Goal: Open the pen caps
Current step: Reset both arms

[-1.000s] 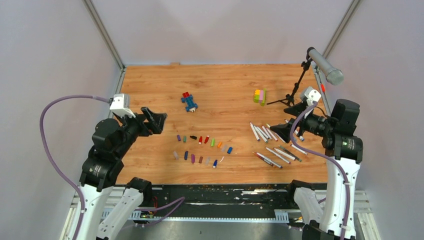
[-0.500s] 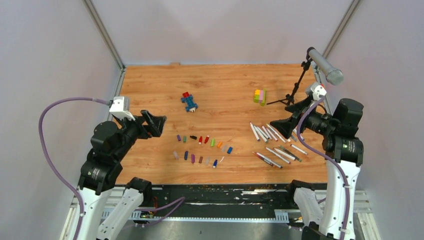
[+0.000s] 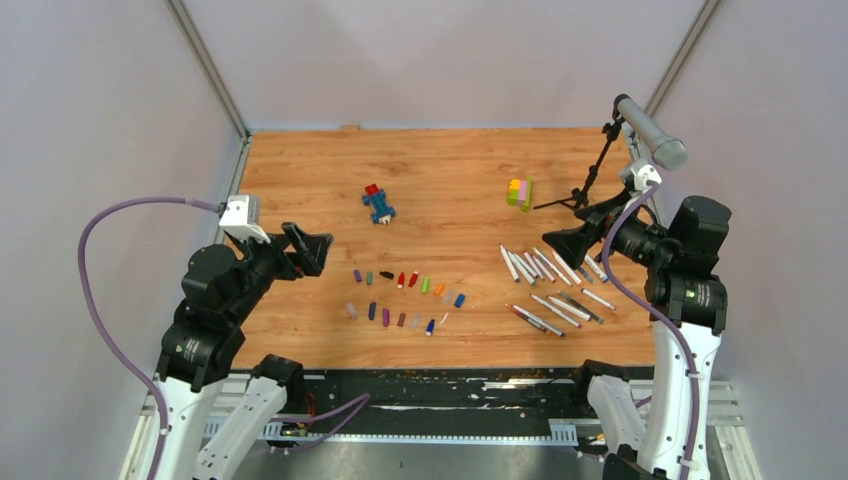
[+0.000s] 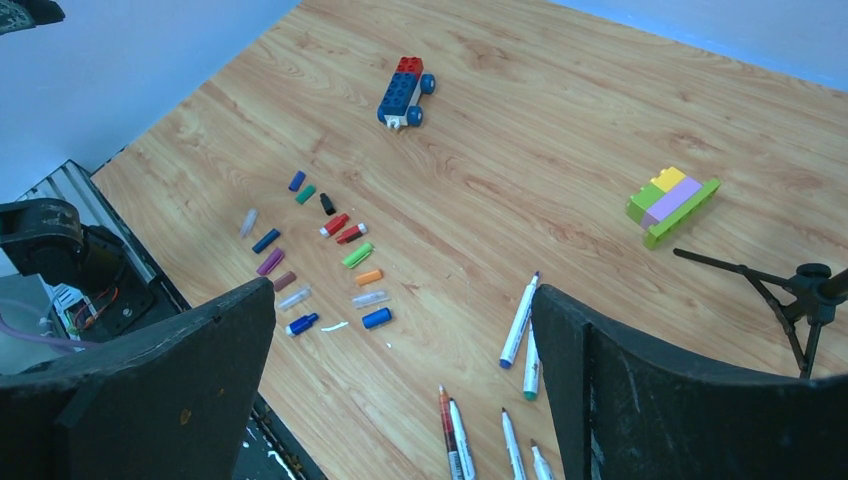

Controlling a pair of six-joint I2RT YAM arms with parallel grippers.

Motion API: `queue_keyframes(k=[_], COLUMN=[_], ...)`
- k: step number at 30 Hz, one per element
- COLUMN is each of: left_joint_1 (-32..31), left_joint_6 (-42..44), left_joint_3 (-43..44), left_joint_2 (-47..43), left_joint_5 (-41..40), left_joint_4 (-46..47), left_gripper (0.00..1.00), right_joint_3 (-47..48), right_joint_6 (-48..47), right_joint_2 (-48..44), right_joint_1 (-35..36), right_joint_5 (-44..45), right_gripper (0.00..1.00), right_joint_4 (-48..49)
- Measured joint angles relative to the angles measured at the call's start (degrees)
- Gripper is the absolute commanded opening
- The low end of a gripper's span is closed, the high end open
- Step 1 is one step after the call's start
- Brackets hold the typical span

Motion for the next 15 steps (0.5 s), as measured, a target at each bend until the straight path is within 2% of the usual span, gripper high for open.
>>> queue_keyframes(k=[15], left_joint_1=[0.0], left_joint_6=[0.22], left_joint_3=[-0.2], left_joint_2=[0.0], left_joint_5=[0.79], left_joint_4=[0.04], left_gripper=[1.0], right_joint_3=[0.0], right_joint_6=[0.66], right_joint_2=[0.0], right_joint_1=[-0.04], right_joint_5=[0.59], right_gripper=[1.0], right_joint_4=[0.07])
